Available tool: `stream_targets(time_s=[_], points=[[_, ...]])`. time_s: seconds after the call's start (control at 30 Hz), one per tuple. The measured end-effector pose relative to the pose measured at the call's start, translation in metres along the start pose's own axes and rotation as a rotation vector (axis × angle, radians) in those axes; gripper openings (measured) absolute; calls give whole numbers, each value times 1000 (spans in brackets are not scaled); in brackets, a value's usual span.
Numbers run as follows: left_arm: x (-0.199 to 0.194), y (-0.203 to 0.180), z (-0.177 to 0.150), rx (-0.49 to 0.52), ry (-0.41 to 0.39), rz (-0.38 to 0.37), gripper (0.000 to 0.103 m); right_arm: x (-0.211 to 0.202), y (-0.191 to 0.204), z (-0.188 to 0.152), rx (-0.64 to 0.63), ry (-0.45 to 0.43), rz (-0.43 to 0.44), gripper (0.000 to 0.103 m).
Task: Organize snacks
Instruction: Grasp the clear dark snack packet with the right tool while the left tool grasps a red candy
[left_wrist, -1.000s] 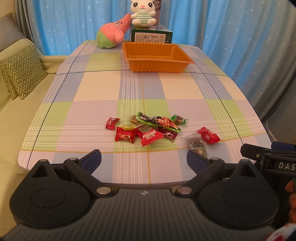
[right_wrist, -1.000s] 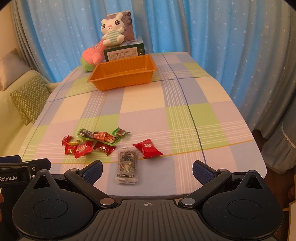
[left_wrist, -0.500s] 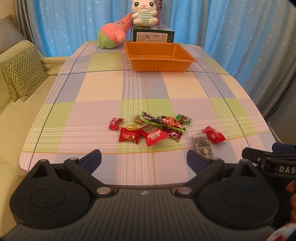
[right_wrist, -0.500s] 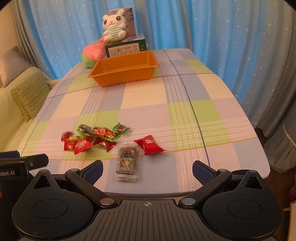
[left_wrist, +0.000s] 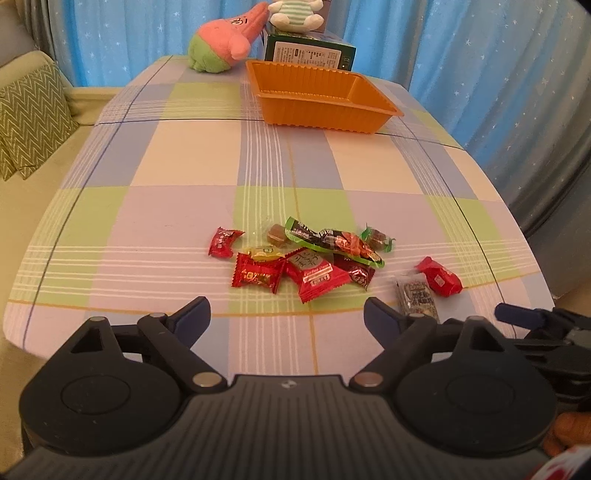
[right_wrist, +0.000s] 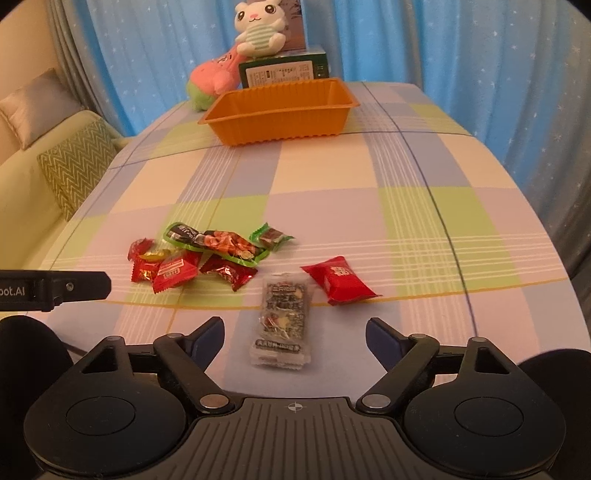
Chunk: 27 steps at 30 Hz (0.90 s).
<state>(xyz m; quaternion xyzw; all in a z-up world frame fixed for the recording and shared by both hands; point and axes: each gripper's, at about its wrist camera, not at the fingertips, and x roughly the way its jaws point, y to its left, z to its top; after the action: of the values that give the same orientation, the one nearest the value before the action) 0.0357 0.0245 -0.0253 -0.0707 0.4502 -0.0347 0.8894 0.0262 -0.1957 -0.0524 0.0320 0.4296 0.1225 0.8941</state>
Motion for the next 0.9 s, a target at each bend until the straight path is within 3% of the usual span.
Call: stream_targets(time_s=[0.23,0.47,0.53,0.73,0.8,0.9], points=[[22,-2,11,1,19,-22,75,33,4,3,6,31,13,68],[39,-2,16,-15,37,-37,66,60,5,5,12,57,8,60],[41,-2,17,-14,39,-38,65,65,5,6,9,68,1,53],[49,-3,19,-21,48,-45,63,72,7,4,-13,78,-21,47],[53,-4,19,-26,52,-43,63,72,7,3,-14,74,-27,40],[58,-4,21,-45,51,-40,58,70,4,3,-5,74,-19,38]])
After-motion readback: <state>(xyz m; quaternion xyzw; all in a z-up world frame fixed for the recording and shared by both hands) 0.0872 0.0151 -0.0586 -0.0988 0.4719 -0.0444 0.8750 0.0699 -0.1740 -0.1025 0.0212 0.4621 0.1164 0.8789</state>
